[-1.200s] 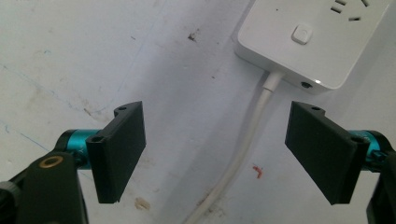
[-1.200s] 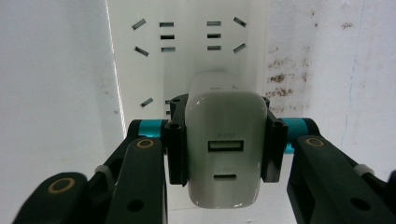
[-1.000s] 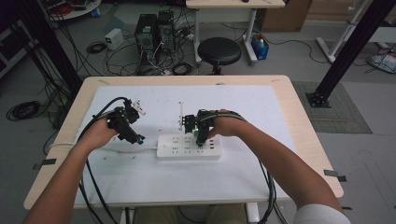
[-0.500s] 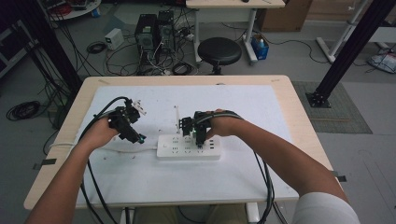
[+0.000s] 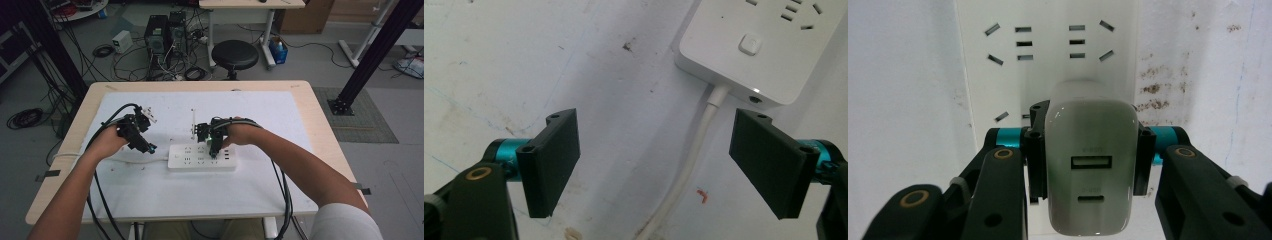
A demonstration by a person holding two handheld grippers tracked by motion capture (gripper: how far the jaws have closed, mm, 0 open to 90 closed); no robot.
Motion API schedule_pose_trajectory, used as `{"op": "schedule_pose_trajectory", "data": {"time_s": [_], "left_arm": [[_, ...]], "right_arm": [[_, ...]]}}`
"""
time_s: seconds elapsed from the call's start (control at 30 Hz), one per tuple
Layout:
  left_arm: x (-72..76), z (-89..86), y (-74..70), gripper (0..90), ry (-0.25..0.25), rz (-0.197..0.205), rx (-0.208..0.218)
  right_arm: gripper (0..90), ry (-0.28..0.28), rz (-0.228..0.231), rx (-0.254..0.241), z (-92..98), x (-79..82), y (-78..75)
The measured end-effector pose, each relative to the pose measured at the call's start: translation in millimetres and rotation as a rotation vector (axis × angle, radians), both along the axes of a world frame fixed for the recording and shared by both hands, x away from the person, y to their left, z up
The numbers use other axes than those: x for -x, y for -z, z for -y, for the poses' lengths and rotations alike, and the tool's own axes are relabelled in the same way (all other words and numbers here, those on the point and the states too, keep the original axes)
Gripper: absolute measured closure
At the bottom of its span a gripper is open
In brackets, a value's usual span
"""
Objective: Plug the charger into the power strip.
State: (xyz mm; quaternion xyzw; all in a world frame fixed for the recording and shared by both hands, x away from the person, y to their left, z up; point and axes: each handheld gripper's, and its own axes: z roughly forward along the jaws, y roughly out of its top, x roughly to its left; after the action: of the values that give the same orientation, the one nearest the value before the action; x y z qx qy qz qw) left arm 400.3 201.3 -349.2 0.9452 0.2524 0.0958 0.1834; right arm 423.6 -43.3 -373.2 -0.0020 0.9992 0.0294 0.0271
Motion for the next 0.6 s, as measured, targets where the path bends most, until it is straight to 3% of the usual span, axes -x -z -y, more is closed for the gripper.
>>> {"op": "schedule_pose_trajectory", "data": {"time_s": [0.4, 0.47, 0.5, 0.53, 0.6], "left_arm": [[5.2, -3.0, -4.7, 20.3, -0.004, 0.015, -0.001], [6.3, -6.1, -5.0, 20.3, -0.008, 0.021, 0.003], [6.3, -6.1, -5.0, 20.3, -0.008, 0.021, 0.003], [6.6, -6.7, -4.7, 20.3, -0.010, 0.021, 0.004], [7.0, -8.0, -3.3, 20.3, -0.019, 0.022, 0.014]], "right_arm": [[62.0, 0.005, -0.013, 0.007, -1.9, -1.8, 3.9], [61.4, -0.002, -0.013, -0.046, 3.3, -1.7, 4.3], [61.4, -0.002, -0.013, -0.046, 3.3, -1.7, 4.3], [56.3, -0.010, -0.014, -0.070, 6.3, -1.6, 3.9], [40.0, 0.032, -0.020, -0.155, 16.9, -2.9, -3.8]]}}
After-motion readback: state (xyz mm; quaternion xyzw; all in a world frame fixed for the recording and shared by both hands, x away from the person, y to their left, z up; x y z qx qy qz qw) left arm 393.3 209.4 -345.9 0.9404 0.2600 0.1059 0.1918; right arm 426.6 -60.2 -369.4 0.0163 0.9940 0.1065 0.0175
